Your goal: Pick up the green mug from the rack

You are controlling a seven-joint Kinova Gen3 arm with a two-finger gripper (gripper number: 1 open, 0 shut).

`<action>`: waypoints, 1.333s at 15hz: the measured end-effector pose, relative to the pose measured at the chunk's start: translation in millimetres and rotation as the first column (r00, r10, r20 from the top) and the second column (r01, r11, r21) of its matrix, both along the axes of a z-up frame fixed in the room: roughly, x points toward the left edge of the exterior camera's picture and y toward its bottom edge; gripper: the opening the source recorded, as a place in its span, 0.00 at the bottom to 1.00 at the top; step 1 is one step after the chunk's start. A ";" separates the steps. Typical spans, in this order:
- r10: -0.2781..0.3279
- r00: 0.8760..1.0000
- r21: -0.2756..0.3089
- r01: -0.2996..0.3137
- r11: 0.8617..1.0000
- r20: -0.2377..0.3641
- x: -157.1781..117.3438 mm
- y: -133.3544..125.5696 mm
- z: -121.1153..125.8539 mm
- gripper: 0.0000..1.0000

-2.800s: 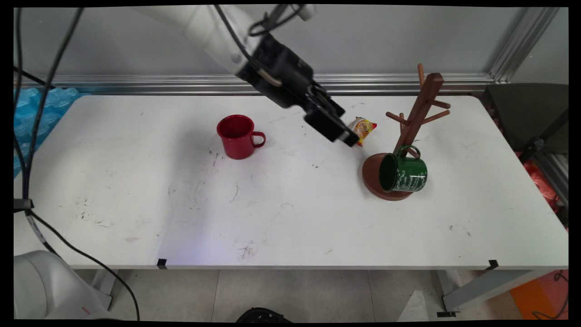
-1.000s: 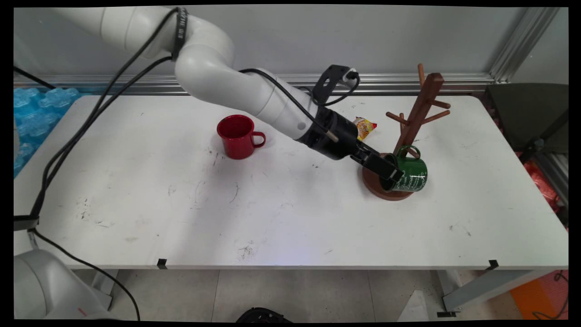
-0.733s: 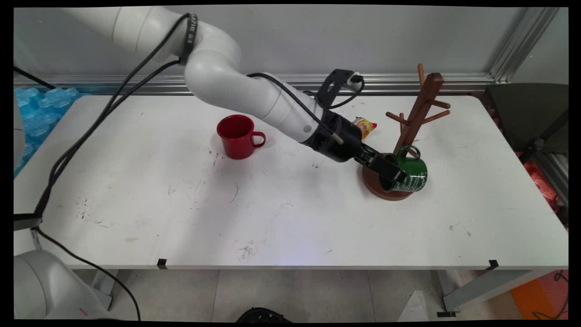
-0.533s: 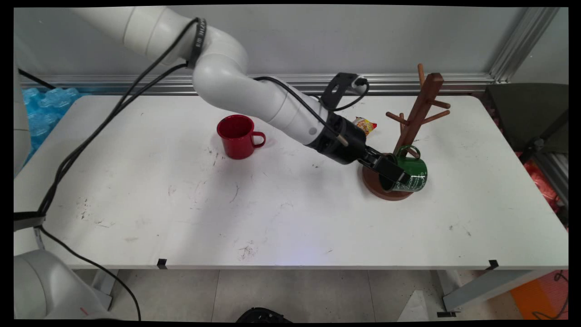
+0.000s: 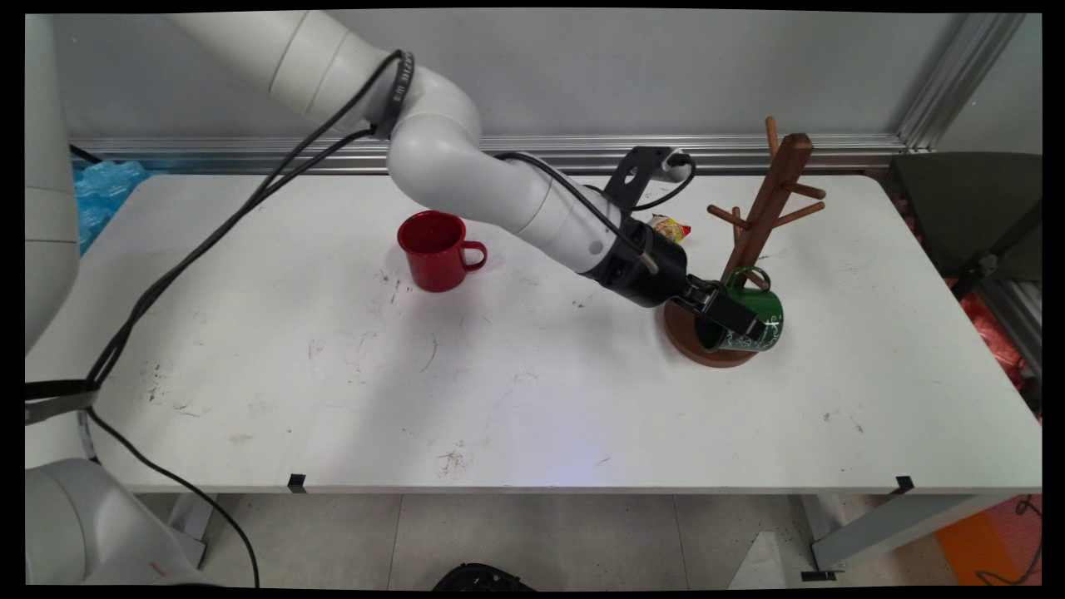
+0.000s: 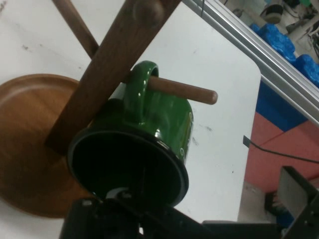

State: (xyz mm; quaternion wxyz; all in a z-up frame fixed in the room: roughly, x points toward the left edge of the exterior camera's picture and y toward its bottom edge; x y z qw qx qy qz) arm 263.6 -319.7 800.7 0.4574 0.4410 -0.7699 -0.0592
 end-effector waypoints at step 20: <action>0.029 0.999 0.055 -0.028 0.998 -0.018 -17.8 -11.2 -18.5 0.00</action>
